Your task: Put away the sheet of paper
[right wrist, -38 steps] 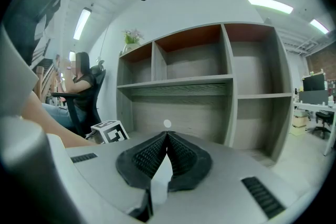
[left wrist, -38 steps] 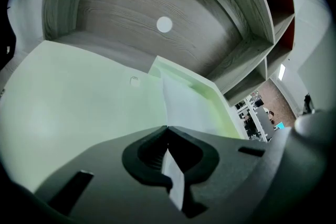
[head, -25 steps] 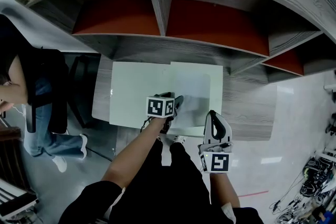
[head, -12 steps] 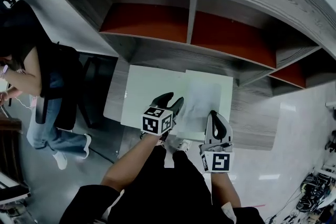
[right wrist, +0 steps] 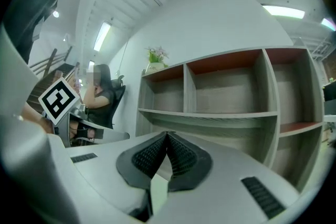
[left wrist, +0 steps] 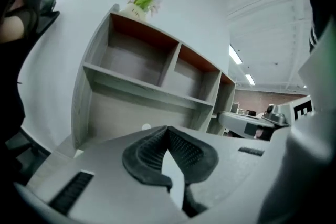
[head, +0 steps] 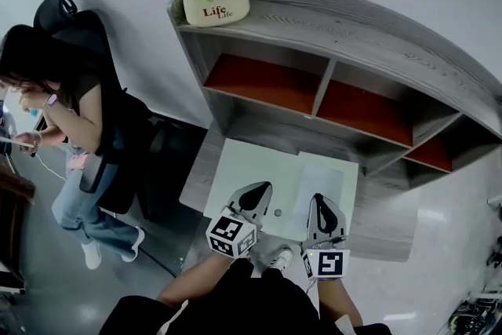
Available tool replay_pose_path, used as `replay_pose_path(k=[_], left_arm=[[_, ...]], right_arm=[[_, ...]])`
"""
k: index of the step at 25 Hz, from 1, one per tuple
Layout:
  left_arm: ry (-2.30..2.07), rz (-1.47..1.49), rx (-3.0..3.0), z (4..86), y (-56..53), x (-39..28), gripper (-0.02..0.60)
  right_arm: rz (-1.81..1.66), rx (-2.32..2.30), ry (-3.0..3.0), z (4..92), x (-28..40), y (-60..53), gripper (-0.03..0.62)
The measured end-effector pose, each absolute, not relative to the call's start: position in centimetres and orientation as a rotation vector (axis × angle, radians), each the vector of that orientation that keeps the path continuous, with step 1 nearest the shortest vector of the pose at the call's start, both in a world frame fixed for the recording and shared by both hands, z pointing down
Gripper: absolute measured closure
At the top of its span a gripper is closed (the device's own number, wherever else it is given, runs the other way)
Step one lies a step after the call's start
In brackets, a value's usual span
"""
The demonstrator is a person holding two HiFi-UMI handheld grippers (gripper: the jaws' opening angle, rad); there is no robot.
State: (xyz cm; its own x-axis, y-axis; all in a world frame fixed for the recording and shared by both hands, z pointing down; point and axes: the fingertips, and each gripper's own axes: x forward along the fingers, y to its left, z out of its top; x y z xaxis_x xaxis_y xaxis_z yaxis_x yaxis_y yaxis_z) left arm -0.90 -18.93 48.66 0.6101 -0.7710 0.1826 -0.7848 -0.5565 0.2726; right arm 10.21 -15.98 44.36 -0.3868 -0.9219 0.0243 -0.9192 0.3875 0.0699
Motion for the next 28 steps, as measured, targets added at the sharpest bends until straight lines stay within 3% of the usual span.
replay_pose_path(k=[9,28], left_arm=[[-1.338,-0.122,2.596,42.8,-18.0,-4.6,0.574],[-1.549,-0.109,2.604,41.1,-17.5,-6.8,0.574]], right_arm=[[-0.185,1.597,-2.64,40.8,6.1,-15.9,0.577],[-0.226,1.58,-2.709,38.6,3.7,-16.2,0.577]])
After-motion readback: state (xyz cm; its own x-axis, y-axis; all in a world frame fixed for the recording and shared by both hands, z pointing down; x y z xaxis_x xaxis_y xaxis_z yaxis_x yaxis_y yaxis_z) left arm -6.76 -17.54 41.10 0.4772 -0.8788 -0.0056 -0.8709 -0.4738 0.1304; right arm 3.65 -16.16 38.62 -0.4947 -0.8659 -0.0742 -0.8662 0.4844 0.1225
